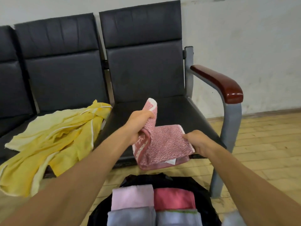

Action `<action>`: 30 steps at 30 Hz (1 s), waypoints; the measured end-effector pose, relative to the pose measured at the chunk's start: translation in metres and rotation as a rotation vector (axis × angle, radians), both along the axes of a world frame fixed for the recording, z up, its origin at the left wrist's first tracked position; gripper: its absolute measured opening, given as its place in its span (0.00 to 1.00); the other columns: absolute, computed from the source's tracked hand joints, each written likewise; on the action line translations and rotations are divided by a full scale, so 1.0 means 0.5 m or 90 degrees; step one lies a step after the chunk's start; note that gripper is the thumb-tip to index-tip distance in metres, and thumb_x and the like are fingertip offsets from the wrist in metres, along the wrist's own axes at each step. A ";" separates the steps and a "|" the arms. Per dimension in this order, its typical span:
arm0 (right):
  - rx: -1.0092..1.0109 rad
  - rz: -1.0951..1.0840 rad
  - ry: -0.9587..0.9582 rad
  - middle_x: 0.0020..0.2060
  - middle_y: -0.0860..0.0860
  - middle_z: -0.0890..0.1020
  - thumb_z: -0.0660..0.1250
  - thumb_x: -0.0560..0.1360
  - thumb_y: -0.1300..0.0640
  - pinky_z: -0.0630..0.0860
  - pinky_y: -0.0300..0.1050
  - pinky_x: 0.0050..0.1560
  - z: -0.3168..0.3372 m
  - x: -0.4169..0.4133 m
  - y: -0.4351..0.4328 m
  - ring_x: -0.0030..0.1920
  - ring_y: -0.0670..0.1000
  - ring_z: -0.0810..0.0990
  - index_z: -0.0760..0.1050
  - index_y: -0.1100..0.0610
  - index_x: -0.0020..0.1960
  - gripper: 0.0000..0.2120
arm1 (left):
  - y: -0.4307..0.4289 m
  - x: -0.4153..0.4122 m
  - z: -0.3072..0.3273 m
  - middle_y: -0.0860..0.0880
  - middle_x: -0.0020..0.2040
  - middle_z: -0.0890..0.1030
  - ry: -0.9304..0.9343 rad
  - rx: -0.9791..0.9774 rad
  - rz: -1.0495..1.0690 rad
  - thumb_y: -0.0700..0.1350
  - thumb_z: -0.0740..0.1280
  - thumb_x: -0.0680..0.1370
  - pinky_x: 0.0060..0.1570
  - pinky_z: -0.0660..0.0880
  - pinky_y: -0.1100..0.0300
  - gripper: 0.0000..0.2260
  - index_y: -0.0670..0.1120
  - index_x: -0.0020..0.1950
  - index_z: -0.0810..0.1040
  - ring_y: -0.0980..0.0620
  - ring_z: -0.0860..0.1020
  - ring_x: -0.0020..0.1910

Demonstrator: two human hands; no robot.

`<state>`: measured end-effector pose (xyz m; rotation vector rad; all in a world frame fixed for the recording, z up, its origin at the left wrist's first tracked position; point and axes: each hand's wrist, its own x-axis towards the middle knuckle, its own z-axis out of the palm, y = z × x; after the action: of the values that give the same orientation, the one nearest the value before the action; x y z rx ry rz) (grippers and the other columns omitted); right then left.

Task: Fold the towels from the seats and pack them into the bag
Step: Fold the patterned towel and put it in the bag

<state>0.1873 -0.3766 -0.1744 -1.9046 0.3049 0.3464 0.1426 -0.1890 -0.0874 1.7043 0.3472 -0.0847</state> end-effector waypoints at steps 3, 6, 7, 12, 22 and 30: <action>0.062 -0.007 0.006 0.47 0.59 0.81 0.62 0.81 0.58 0.78 0.50 0.44 0.007 -0.008 -0.005 0.46 0.57 0.81 0.76 0.65 0.54 0.10 | -0.073 0.000 -0.018 0.44 0.49 0.77 0.013 0.102 -0.057 0.45 0.66 0.75 0.56 0.76 0.49 0.06 0.47 0.51 0.74 0.45 0.78 0.50; 0.139 -0.020 0.007 0.47 0.61 0.83 0.59 0.82 0.53 0.81 0.51 0.45 0.015 -0.017 -0.009 0.47 0.59 0.83 0.78 0.64 0.52 0.15 | -0.123 0.000 -0.057 0.42 0.46 0.80 -0.011 0.182 -0.143 0.45 0.62 0.78 0.49 0.76 0.52 0.08 0.44 0.47 0.79 0.45 0.80 0.45; 0.143 -0.018 0.008 0.47 0.61 0.84 0.57 0.83 0.50 0.82 0.53 0.49 0.017 -0.019 -0.009 0.48 0.60 0.84 0.78 0.63 0.51 0.18 | -0.134 0.000 -0.073 0.41 0.44 0.81 0.004 0.181 -0.179 0.45 0.61 0.79 0.45 0.77 0.55 0.10 0.42 0.47 0.80 0.45 0.80 0.42; 0.083 0.010 0.017 0.39 0.56 0.86 0.51 0.82 0.38 0.80 0.54 0.56 0.020 -0.014 -0.005 0.43 0.56 0.86 0.81 0.59 0.50 0.29 | -0.114 -0.008 -0.098 0.44 0.43 0.81 -0.015 0.067 -0.143 0.43 0.57 0.83 0.37 0.77 0.61 0.10 0.44 0.51 0.78 0.51 0.79 0.36; 0.037 0.127 0.048 0.41 0.53 0.87 0.67 0.78 0.53 0.81 0.51 0.53 0.041 -0.039 0.031 0.45 0.52 0.86 0.77 0.58 0.55 0.10 | 0.101 -0.091 -0.178 0.48 0.53 0.78 -0.035 0.221 -0.011 0.46 0.65 0.79 0.39 0.75 0.60 0.11 0.50 0.61 0.71 0.53 0.79 0.48; 0.103 0.190 0.082 0.46 0.58 0.86 0.72 0.75 0.54 0.82 0.50 0.48 0.047 -0.080 0.066 0.46 0.57 0.86 0.81 0.63 0.56 0.15 | 0.116 -0.141 -0.189 0.42 0.48 0.85 0.084 -0.189 0.065 0.42 0.67 0.78 0.39 0.80 0.57 0.08 0.39 0.54 0.80 0.46 0.84 0.46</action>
<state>0.1475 -0.3437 -0.1508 -1.7720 0.0730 0.6741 0.0721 -0.1312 -0.1818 1.3884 0.4947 -0.1659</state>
